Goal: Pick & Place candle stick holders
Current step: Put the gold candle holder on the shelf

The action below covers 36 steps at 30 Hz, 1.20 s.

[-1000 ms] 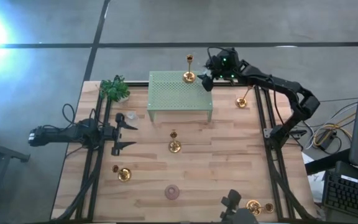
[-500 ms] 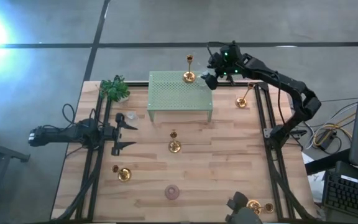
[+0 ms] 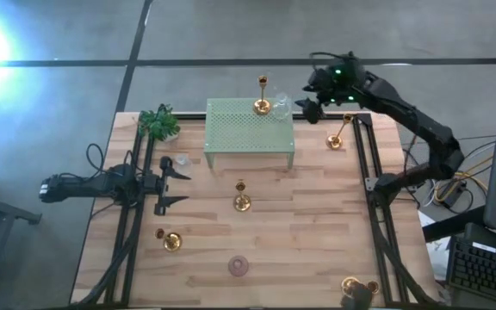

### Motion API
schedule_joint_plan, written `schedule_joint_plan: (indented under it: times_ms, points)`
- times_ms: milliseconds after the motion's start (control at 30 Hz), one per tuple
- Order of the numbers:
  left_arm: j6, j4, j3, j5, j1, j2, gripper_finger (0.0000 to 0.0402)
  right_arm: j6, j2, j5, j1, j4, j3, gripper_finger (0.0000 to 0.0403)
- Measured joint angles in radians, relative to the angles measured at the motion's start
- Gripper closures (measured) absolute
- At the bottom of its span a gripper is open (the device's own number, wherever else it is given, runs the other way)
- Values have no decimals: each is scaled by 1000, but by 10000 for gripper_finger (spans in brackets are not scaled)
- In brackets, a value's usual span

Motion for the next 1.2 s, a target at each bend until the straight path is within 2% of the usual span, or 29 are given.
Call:
schedule_joint_plan:
  times_ms: [400,700,1100,1200]
  points:
    - [0,0,0,0,0,0,119,76,-287,-10,2,-115,-73,154]
    - [0,0,0,0,0,0,119,136,-441,-15,23,-198,-175,174]
    - [0,0,0,0,0,0,119,266,-586,-22,142,-212,-379,184]
    - [0,0,0,0,0,0,119,296,-613,-61,191,-203,-446,184]
